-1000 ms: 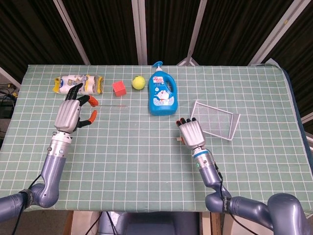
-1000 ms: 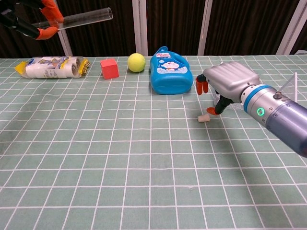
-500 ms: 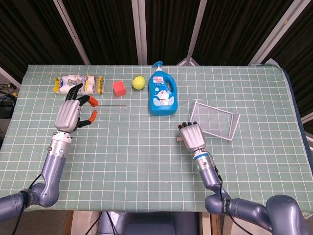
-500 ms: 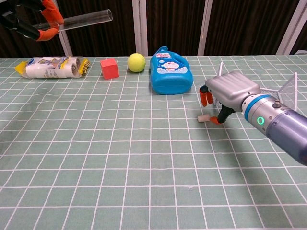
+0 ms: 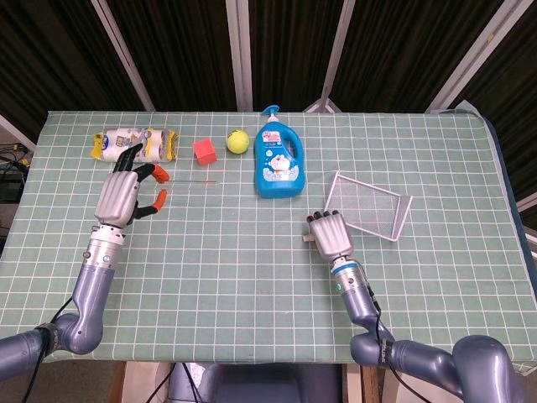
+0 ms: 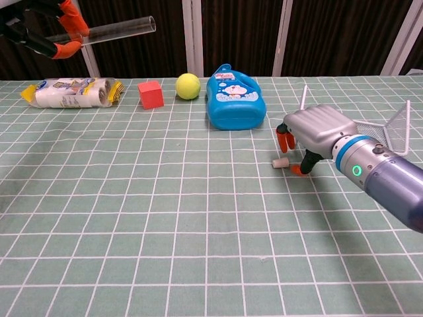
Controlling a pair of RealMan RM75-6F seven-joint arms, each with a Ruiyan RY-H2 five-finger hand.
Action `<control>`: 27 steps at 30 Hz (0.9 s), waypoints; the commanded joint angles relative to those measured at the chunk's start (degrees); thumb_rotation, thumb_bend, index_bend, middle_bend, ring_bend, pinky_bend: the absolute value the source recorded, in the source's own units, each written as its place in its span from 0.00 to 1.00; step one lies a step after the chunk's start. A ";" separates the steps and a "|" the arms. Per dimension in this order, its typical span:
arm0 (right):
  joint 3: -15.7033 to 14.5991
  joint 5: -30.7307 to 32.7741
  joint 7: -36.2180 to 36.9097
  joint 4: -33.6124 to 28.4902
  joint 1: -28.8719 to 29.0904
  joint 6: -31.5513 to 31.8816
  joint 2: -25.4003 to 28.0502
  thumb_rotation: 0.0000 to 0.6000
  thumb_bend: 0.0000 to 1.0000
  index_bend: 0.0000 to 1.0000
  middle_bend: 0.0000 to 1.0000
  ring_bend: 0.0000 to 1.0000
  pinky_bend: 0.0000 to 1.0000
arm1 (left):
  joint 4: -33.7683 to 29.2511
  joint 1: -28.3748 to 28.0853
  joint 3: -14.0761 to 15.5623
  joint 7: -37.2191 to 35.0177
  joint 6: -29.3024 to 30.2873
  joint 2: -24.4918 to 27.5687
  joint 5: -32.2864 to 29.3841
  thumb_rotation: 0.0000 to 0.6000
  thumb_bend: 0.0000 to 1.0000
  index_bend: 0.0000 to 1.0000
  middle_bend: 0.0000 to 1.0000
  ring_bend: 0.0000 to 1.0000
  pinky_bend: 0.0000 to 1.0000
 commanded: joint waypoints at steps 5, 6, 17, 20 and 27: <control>0.03 -0.49 0.27 0.38 0.09 -0.03 -0.46 1.00 0.30 0.53 0.44 0.49 0.48 | 0.29 -0.03 0.02 -0.11 -0.02 -0.08 0.01 1.00 0.73 0.52 0.47 0.05 0.00; 0.04 -0.56 0.30 0.43 0.10 -0.03 -0.51 1.00 0.30 0.54 0.44 0.49 0.48 | 0.32 -0.02 0.00 -0.16 0.00 -0.09 0.00 1.00 0.73 0.52 0.47 0.05 0.00; 0.18 -0.52 -0.21 1.49 0.28 -0.55 -1.09 1.00 0.30 0.54 0.44 0.49 0.48 | 0.80 -0.01 -0.06 -0.57 -0.27 -0.18 -0.38 1.00 0.73 0.52 0.47 0.05 0.00; 0.25 -0.52 -0.18 1.62 0.34 -0.74 -1.24 1.00 0.30 0.54 0.44 0.49 0.48 | 0.88 -0.10 -0.11 -0.60 -0.36 -0.28 -0.45 1.00 0.73 0.52 0.47 0.05 0.00; 0.21 -0.66 -0.25 1.89 0.40 -1.03 -1.56 1.00 0.35 0.56 0.45 0.49 0.48 | 0.95 -0.08 -0.02 -0.45 -0.31 -0.32 -0.48 1.00 0.73 0.52 0.47 0.05 0.00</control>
